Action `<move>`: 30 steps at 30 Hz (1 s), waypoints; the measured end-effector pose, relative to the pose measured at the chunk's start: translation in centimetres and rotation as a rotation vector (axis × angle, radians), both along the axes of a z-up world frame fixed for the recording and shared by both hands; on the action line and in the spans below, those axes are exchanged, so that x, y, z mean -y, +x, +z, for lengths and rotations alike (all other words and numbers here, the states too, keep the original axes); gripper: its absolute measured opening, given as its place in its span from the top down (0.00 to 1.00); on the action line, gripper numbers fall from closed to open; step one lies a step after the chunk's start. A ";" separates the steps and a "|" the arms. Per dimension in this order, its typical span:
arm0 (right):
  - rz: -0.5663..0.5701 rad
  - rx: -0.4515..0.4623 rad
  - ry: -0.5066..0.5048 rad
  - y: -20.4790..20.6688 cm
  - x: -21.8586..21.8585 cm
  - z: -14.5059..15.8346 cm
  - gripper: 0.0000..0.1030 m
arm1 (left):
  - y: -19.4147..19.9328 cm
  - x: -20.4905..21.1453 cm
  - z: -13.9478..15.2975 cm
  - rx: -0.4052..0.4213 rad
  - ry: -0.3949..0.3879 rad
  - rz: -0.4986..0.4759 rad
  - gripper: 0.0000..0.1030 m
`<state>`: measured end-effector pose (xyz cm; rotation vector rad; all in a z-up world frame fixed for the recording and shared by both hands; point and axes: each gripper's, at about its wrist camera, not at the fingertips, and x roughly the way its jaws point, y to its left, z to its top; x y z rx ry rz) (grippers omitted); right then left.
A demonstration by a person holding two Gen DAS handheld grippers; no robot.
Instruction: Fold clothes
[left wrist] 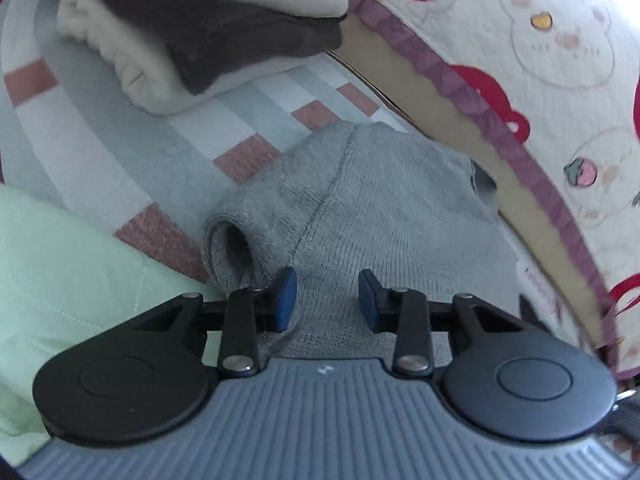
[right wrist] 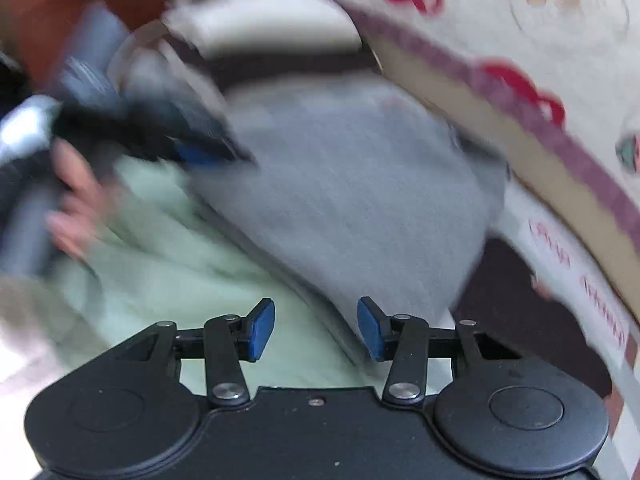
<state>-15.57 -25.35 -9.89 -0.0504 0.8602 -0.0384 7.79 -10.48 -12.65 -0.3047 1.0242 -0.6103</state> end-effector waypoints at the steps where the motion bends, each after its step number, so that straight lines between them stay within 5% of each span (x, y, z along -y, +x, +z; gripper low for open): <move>1: 0.004 0.045 0.019 -0.4 -0.5 1.5 0.47 | -0.1 0.0 0.0 0.006 0.008 -0.005 0.67; 8: 0.065 0.178 -0.070 0.7 -4.3 5.7 0.47 | -1.1 0.2 0.3 0.049 0.058 -0.036 0.67; 13: -0.079 0.234 -0.041 2.5 -2.4 4.1 0.43 | -1.0 -1.1 0.1 -0.007 -0.004 -0.012 0.67; 19: -0.355 0.234 0.118 4.5 6.9 0.4 0.51 | -1.3 -1.7 0.3 -0.104 0.010 0.033 0.67; 21: -0.354 0.224 0.088 6.0 10.5 -0.3 0.60 | -1.7 -1.2 1.3 -0.063 0.050 0.021 0.66; 23: -0.330 0.209 0.039 7.7 14.0 -0.9 0.93 | -2.5 -0.9 2.6 0.023 0.059 0.001 0.62; 30: -0.173 0.101 -0.096 14.2 23.0 -5.9 0.86 | -2.2 2.2 5.0 0.304 0.036 -0.152 0.55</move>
